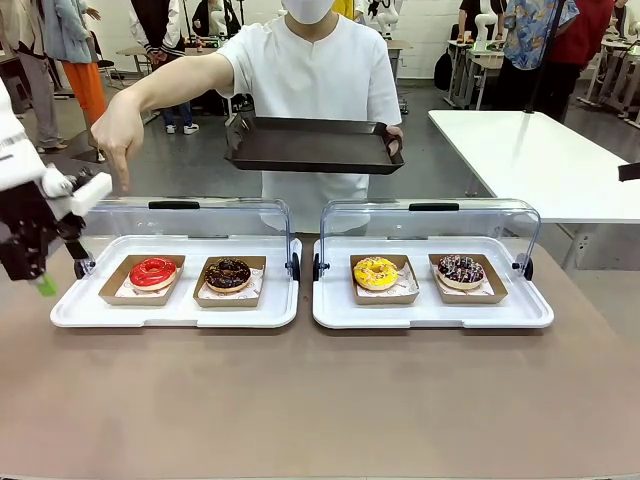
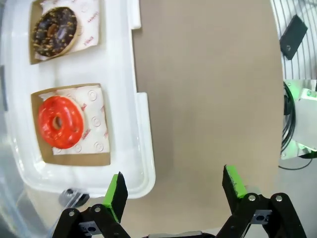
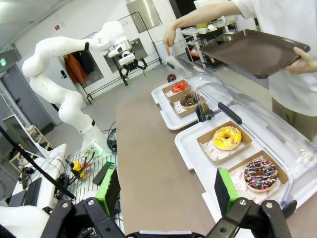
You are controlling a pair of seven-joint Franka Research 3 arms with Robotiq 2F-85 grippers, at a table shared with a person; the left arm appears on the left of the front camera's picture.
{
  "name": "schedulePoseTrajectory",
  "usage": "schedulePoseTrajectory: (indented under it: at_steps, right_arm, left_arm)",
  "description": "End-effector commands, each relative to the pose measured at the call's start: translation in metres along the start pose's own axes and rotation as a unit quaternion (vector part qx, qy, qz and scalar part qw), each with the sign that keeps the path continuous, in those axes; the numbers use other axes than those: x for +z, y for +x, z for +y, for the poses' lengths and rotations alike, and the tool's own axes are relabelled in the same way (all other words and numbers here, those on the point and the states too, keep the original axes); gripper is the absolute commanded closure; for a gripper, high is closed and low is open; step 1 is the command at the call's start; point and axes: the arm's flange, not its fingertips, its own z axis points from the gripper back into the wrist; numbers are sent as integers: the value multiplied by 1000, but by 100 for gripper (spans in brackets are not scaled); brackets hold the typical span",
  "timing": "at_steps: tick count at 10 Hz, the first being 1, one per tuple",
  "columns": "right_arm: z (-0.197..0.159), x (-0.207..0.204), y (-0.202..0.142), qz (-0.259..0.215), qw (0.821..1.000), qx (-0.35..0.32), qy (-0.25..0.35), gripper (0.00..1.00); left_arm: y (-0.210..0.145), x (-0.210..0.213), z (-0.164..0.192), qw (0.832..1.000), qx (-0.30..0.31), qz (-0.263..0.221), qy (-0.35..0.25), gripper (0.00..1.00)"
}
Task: Provide the desired donut to the person.
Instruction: Pick up and lift the Paper togo box containing the Donut pointed at by the person.
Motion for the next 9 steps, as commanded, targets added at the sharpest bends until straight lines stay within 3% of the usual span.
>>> schedulePoseTrajectory:
  at_steps: [1,5,6,9]
  right_arm:
    - [0,0,0,-1,1000,0,0,0]
    - [0,0,0,-1,1000,0,0,0]
    - [0,0,0,-1,1000,0,0,0]
    - [0,0,0,-1,1000,0,0,0]
  left_arm:
    - [-7,-17,13,1000,11,-10,0,0]
    - [-8,-31,22,999,11,-31,5,0]
    - [-5,-38,18,1000,10,-5,-7,0]
    - [-5,-38,18,1000,10,-5,-7,0]
